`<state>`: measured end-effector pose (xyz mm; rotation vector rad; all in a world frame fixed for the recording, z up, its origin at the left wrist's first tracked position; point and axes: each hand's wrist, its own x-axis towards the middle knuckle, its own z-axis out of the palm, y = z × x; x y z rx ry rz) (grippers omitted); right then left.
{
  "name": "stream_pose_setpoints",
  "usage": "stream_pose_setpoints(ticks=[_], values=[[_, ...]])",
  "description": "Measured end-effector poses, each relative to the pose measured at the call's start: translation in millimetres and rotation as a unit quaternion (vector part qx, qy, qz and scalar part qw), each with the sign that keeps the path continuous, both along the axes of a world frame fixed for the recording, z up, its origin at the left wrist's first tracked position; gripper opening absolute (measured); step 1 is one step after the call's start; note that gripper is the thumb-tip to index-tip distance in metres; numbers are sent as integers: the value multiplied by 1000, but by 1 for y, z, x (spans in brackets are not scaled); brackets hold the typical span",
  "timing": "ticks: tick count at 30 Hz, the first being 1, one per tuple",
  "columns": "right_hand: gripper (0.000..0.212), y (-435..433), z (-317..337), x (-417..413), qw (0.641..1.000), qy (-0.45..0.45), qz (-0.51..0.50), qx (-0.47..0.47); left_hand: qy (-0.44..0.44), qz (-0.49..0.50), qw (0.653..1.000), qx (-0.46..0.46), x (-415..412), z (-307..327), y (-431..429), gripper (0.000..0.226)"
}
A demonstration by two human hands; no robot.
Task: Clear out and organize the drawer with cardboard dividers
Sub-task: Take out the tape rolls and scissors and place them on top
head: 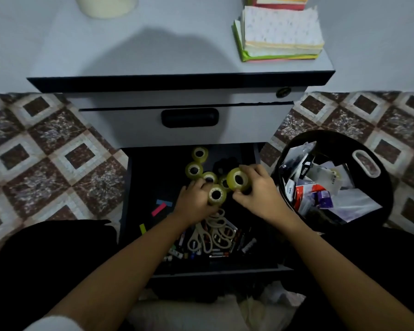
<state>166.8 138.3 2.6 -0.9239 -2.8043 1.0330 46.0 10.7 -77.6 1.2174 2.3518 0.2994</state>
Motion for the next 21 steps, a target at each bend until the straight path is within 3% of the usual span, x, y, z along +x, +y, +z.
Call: stream_pose_setpoints(ticks=[6,8,13,18,21], values=[[61,-14,24,-4,997,75,12,-19,-77,74,985,137,-21,70,-40,77],[62,-21,44,-12,995,96,28,-26,-53,81,981,168,-28,96,-51,81],[61,-32,100,-46,984,160,82,14,21,91,962,256,-48,159,-66,55],[60,-36,160,-86,963,244,88,69,116,109,933,324,-80,214,-75,68],[60,-34,185,-113,958,259,89,81,149,146,916,343,-105,239,-74,63]])
